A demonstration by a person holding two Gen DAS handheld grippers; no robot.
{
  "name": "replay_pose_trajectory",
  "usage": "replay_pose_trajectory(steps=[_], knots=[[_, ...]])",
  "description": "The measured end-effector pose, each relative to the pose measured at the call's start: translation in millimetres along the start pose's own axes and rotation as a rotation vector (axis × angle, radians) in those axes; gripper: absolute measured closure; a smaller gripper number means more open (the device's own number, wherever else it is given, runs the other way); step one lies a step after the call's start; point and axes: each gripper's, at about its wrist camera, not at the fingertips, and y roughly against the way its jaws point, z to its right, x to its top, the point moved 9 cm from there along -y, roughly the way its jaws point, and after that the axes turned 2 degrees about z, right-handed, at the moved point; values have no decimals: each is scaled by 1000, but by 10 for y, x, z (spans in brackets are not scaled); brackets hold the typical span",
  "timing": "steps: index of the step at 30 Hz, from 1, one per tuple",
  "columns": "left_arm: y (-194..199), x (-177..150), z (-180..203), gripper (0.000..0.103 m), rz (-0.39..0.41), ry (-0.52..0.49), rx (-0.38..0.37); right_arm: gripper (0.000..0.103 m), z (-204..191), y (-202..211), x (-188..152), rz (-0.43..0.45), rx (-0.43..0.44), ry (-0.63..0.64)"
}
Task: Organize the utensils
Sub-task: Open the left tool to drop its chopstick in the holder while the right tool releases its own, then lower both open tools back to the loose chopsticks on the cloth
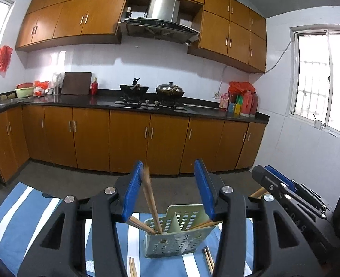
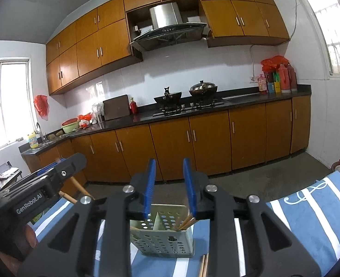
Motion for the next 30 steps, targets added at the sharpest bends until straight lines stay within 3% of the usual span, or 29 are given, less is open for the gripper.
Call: replay_pose_trajectory(steps=[7, 12, 15, 21, 25, 30], knots=[[261, 148, -39, 57, 40, 21, -6, 73, 17, 387, 99, 44, 8, 16], [607, 59, -183, 55, 31, 11, 18, 71, 171, 769, -103, 19, -12, 14], [731, -161, -329, 54, -13, 3, 53, 70, 345, 861, -460, -61, -53, 15], [796, -1011, -762, 53, -185, -18, 149, 71, 641, 767, -1532, -343, -108, -34], [794, -1586, -946, 53, -303, -25, 190, 84, 627, 721, -2190, -510, -89, -102], [825, -1951, -1037, 53, -380, 18, 190, 87, 460, 665, -2575, -600, -64, -134]])
